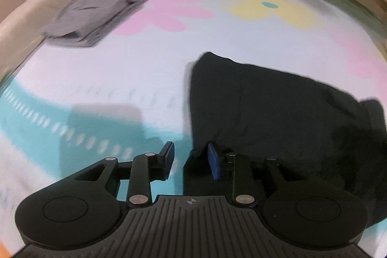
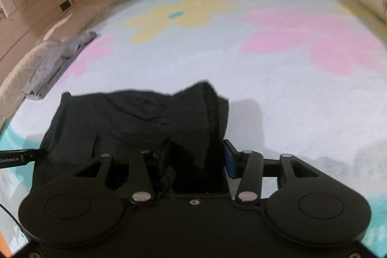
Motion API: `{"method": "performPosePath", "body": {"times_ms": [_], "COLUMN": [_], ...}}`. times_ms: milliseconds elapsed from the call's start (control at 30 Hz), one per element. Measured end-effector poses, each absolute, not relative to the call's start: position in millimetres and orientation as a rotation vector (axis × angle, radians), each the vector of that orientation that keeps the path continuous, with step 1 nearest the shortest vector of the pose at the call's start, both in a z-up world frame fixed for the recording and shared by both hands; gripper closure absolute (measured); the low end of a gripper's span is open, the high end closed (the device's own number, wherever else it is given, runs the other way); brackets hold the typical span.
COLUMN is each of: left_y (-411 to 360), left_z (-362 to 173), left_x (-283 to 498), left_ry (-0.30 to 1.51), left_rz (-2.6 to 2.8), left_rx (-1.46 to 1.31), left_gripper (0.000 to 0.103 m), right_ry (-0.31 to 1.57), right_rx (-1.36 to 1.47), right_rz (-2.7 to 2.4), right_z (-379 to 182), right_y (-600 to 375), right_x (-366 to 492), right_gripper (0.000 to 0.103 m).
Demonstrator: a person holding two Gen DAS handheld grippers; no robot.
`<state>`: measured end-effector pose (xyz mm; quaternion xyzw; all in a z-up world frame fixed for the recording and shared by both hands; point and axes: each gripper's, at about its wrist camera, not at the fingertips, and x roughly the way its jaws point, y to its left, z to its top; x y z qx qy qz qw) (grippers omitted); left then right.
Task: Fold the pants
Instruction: 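Open both grippers and release the folded pants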
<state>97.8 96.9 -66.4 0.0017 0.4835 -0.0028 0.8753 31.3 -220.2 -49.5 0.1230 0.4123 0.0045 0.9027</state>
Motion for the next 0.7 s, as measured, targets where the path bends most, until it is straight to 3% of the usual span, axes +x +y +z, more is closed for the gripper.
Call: {"method": "performPosePath", "body": {"times_ms": [200,367,700], "left_y": [97,94,84], "left_z": [-17,10,31], "left_x": [58,26,-25], "left_ry": [0.949,0.897,0.882], "left_rz": [0.069,0.096,0.061], "left_rx": [-0.034,-0.033,-0.071], "left_gripper": [0.073,0.073,0.073], "right_ry": [0.752,0.72,0.774], "right_rx": [0.209,0.201,0.215], "right_rz": [-0.011,0.023,0.015], "right_z": [5,36,56], "right_y": [-212,-194,-170], "right_x": [5,-31,-76], "right_gripper": [0.029,0.022,0.02]}}
